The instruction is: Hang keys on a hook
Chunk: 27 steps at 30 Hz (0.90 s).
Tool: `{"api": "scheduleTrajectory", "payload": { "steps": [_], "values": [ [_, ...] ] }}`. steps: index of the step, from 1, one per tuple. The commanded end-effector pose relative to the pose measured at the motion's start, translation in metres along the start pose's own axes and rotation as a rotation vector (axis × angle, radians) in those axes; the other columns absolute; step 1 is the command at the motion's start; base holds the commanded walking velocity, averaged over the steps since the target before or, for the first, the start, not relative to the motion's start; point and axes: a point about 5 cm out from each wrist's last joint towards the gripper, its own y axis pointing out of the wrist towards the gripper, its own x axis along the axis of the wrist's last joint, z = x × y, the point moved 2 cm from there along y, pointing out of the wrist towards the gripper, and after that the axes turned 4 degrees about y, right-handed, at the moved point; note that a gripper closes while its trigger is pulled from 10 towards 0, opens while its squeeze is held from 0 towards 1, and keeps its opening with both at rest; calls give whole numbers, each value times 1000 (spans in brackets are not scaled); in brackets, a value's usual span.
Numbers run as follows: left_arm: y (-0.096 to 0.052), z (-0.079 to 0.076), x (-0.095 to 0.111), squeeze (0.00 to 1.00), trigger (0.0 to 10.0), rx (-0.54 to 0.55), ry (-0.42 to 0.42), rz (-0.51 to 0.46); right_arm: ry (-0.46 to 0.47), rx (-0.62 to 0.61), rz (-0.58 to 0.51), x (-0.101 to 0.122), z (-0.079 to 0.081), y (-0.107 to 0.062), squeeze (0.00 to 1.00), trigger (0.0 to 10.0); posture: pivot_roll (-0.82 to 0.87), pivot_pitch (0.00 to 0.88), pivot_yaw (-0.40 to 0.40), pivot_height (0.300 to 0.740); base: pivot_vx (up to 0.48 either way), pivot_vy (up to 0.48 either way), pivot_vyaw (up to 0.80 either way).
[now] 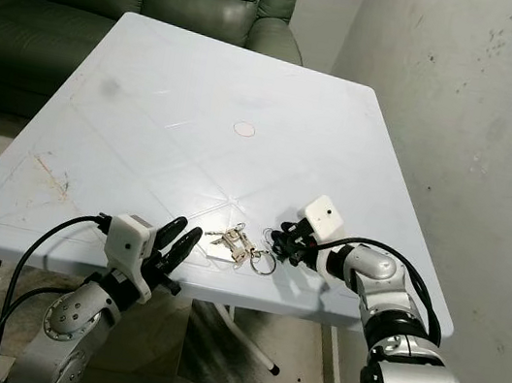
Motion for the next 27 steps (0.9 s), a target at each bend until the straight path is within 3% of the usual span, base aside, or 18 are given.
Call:
{"api": "scheduleTrajectory", "payload": {
  "steps": [1, 10, 11, 13, 14, 24, 25, 26, 27],
  "values": [
    [3, -3, 3, 0, 10000, -7, 6, -10, 7, 12, 30, -2, -1, -1, 0, 10000, 115, 10, -159, 740, 0, 0, 0],
    [3, -3, 4, 0, 10000, -3, 7, -10, 23, 58, 61, -10, 4, -2, 0, 10000, 116, 16, -160, 740, 0, 0, 0],
    [3, -3, 4, 0, 10000, -2, 6, -11, 28, 68, 65, -10, 5, -2, 0, 9098, 116, 17, -161, 740, 0, 0, 0],
    [3, -3, 4, 0, 10000, -2, 6, -11, 29, 67, 67, -11, 5, -2, 0, 9373, 116, 17, -161, 740, 0, 0, 0],
    [3, -3, 4, 0, 10000, -1, 6, -11, 29, 69, 68, -11, 5, -2, 0, 10000, 116, 17, -161, 740, 0, 0, 0],
    [4, -2, 5, 0, 10000, -1, 8, -12, 34, 64, 66, -10, 5, -2, 0, 10000, 116, 19, -162, 740, 0, 0, 0],
    [4, -2, 5, 0, 10000, 0, 7, -12, 40, 57, 61, -10, 5, -1, 0, 7882, 116, 28, -164, 740, 0, 0, 0],
    [4, -3, 5, 0, 10000, 1, 6, -12, 36, 51, 54, -9, 5, 0, 0, 4745, 118, 28, -166, 740, 0, 0, 0],
    [4, -3, 5, 0, 10000, 2, 6, -13, 29, 43, 51, -9, 5, 0, 0, 4824, 119, 28, -167, 740, 0, 0, 0]
  ]
}}
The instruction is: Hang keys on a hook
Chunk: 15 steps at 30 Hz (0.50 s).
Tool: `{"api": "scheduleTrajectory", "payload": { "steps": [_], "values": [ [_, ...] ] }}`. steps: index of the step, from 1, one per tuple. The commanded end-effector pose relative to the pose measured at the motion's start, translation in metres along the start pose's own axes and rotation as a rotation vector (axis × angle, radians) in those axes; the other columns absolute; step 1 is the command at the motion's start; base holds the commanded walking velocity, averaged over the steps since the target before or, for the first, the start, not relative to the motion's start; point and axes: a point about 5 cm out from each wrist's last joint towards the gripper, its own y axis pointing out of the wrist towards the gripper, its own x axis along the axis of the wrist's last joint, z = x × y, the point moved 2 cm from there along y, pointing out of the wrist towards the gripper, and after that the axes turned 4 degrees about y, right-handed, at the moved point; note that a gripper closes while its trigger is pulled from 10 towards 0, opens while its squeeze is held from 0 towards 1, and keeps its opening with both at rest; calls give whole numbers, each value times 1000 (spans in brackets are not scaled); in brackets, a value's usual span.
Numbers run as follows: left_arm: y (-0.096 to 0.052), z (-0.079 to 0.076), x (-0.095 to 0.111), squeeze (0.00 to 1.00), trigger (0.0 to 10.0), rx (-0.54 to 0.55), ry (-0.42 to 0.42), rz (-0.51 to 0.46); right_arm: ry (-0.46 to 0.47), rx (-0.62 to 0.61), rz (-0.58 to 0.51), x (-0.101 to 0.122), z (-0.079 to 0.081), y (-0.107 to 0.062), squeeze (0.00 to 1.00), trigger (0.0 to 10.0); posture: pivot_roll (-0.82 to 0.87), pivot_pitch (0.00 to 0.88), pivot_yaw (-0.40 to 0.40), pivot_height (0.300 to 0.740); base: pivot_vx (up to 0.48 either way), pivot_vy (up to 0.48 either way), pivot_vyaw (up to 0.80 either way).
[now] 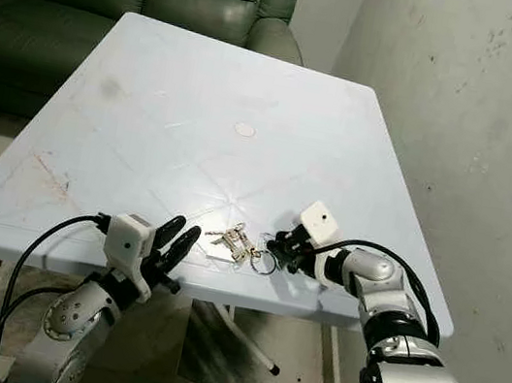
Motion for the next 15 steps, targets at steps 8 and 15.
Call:
{"api": "scheduleTrajectory", "payload": {
  "steps": [8, 15],
  "values": [
    [3, -1, 6, 0, 10000, 0, 3, -17, 3, -18, 1, -2, -2, -2, 0, 0, 120, 35, -172, 740, 0, 0, 0],
    [3, 1, 6, 0, 10000, 19, -2, -19, 43, -26, -63, 7, -4, -2, 0, 0, 121, 38, -175, 740, 0, 0, 0]
  ]
}}
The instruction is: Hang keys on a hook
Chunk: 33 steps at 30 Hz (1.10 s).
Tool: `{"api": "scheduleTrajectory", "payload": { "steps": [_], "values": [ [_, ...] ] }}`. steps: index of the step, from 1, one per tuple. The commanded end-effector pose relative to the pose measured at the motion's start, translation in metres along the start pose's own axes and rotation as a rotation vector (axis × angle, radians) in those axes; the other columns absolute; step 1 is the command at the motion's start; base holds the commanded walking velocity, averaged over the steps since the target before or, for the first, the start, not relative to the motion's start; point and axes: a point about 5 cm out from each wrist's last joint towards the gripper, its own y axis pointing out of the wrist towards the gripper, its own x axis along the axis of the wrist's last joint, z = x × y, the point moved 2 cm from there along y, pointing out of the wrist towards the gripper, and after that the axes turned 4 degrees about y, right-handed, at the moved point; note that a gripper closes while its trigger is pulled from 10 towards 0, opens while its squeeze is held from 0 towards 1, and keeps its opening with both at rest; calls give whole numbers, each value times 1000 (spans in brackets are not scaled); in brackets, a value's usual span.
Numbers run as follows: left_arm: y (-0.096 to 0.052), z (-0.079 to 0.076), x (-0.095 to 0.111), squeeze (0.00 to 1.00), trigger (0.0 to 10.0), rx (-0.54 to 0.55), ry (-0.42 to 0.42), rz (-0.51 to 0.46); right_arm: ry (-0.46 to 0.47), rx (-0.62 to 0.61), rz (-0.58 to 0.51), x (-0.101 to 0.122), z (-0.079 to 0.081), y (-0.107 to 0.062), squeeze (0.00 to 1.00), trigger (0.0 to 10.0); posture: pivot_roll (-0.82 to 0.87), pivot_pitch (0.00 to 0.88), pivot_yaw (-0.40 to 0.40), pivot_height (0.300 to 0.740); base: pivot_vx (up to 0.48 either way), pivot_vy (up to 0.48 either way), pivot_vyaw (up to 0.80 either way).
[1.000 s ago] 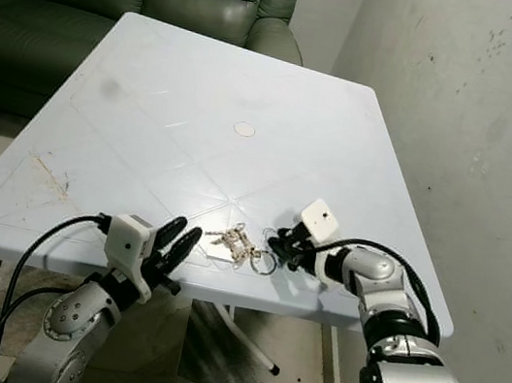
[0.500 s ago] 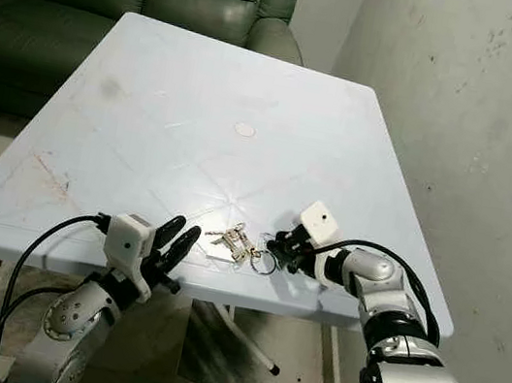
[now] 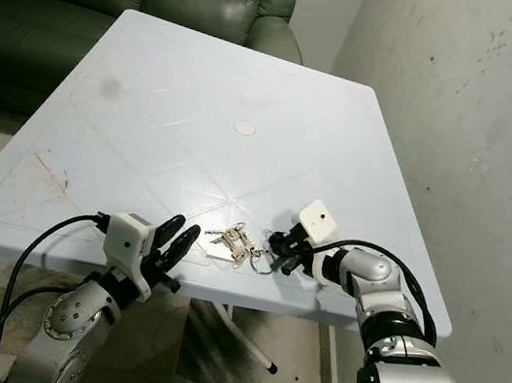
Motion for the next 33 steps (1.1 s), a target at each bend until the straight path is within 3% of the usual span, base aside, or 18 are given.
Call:
{"api": "scheduleTrajectory", "payload": {
  "steps": [1, 9, 13, 19, 21, 26, 27, 28, 33],
  "values": [
    [3, 2, 5, 0, 10000, 20, -6, -16, 32, -39, -56, 9, -7, -3, 0, 0, 121, 38, -177, 740, 0, 0, 0],
    [6, 27, 6, 0, 10000, 145, -15, -6, 246, -221, -407, 46, -26, -9, 0, 0, 108, 30, -165, 740, 0, 0, 0],
    [9, 42, 13, 0, 10000, 198, -33, -31, 282, -313, -562, 52, -27, -14, 0, 0, 93, 28, -149, 740, 0, 0, 0],
    [14, 64, 22, 0, 10000, 269, -38, -54, 264, -383, -653, 54, -19, -14, 0, 0, 67, 21, -121, 740, 0, 0, 0],
    [17, 77, 28, 0, 10000, 312, -57, -53, 258, -425, -704, 54, -13, -17, 0, 0, 49, 16, -102, 740, 0, 0, 0],
    [21, 90, 32, 0, 10000, 352, -71, -51, 241, -517, -711, 47, -9, -21, 0, 0, 34, 13, -84, 740, 0, 0, 0],
    [21, 92, 33, 0, 10000, 359, -77, -53, 245, -537, -707, 44, -8, -21, 0, 8000, 27, 14, -77, 740, 0, 0, 0],
    [23, 95, 35, 0, 10000, 365, -76, -54, 251, -583, -702, 39, -6, -23, 0, 10000, 21, 12, -70, 740, 0, 0, 0],
    [24, 104, 40, 0, 10000, 371, -51, -64, 256, -659, -676, 31, 3, -24, 0, 10000, 3, 9, -58, 740, 0, 0, 0]
  ]
}}
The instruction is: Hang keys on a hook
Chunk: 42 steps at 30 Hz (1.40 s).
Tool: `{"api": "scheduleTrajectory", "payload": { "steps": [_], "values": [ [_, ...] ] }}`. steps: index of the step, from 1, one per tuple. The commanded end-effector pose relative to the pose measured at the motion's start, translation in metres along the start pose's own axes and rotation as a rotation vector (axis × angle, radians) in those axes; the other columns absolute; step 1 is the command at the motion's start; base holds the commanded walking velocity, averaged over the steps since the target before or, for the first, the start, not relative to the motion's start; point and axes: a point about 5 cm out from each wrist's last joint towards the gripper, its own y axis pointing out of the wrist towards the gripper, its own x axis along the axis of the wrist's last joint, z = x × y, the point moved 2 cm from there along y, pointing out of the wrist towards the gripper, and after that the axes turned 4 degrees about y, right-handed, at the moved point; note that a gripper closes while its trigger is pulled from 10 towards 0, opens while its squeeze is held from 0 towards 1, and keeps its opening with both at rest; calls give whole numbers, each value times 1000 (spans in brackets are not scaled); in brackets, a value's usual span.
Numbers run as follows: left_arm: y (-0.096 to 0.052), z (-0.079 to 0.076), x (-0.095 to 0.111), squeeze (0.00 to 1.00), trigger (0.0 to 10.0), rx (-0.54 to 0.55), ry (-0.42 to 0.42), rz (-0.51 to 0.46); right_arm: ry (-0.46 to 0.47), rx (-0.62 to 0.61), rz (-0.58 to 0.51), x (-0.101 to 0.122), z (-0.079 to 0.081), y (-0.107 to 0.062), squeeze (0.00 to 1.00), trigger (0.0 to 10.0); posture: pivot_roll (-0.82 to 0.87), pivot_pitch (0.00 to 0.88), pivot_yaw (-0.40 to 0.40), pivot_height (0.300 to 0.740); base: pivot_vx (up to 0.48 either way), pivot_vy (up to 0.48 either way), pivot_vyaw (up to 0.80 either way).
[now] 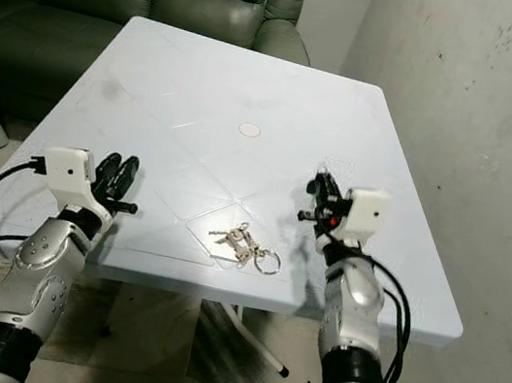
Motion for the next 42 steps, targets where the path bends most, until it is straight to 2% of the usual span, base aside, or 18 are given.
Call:
{"api": "scheduleTrajectory", "payload": {
  "steps": [1, 4, 10, 11, 14, 15, 17, 28, 34, 37, 42],
  "values": [
    [4, 5, 5, 0, 10000, 9, 8, -9, -44, -23, -16, 7, 2, 1, 0, 10000, -1, 7, -55, 740, 0, 0, 0],
    [5, 10, 5, 0, 10000, 10, 11, -2, -84, -39, 8, 4, 9, -3, 0, 10000, -14, 7, -42, 740, 0, 0, 0],
    [15, 12, 6, 0, 10000, 6, 32, 19, -101, 0, 32, 6, 15, 9, 0, 10000, -51, 10, -29, 740, 0, 0, 0],
    [24, 6, 11, 0, 10000, -15, 48, 9, -133, 24, 56, 10, 14, 20, 0, 10000, -59, 17, -35, 740, 0, 0, 0],
    [29, 3, 15, 0, 10000, -23, 49, 0, -159, 34, 68, 15, 10, 24, 0, 10000, -67, 23, -49, 740, 0, 0, 0],
    [31, 3, 19, 0, 10000, -24, 55, -16, -168, 27, 61, 21, 7, 27, 0, 10000, -82, 52, -47, 740, 0, 0, 0],
    [31, 11, 20, 0, 10000, -1, 48, -16, -183, 2, 42, 29, 1, 30, 0, 10000, -98, 65, -35, 740, 0, 0, 0],
    [40, 13, 21, 0, 10000, -8, 57, -9, -201, -31, 35, 35, -12, 31, 0, 10000, -130, 63, -14, 740, 0, 0, 0],
    [42, 15, 21, 0, 10000, 11, 44, -14, -208, -39, 33, 34, -12, 31, 0, 10000, -126, 46, -21, 740, 0, 0, 0],
    [42, 14, 19, 0, 10000, 16, 32, -15, -250, -42, 34, 34, -13, 31, 0, 10000, -119, 36, -27, 740, 0, 0, 0],
    [46, 10, 21, 0, 10000, 7, 36, -23, -268, -16, 39, 38, -11, 39, 0, 10000, -122, 32, -30, 740, 0, 0, 0]
  ]
}}
